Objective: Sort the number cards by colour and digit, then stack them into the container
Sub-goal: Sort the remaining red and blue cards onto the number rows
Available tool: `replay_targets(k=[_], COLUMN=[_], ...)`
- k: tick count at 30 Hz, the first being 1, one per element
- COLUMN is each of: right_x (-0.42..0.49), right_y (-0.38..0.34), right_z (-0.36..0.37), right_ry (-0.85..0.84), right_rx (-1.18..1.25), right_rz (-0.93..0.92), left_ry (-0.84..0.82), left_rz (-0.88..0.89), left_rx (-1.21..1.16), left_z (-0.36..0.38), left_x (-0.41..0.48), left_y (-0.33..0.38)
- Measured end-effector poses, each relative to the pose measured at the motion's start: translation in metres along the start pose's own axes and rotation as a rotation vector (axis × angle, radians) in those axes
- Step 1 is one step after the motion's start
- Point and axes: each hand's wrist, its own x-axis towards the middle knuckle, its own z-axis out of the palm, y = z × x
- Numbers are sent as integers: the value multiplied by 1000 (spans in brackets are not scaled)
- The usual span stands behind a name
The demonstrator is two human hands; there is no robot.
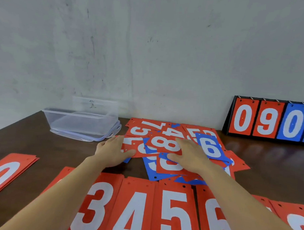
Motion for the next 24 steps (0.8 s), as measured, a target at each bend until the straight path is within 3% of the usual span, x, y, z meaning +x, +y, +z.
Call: replay_targets(k=[5,8,14,19,24], right_x=[-5,-11,-20,-18,-10], right_y=[9,19,32,34,38], right_z=[8,2,-5,2,13], right_ry=[14,17,279,168,130], right_rx=[205,260,296,224,29], right_rz=[-120,-91,-36,-32,-50], left_ry=[-24,-23,85,61,-114], left_rz=[48,60,133,284,355], left_rx=[-11,-19,-163,-193,51], left_z=[2,-1,-4,-8,1], left_x=[7,3,-3,19,41], left_y=[1,12,46,91,116])
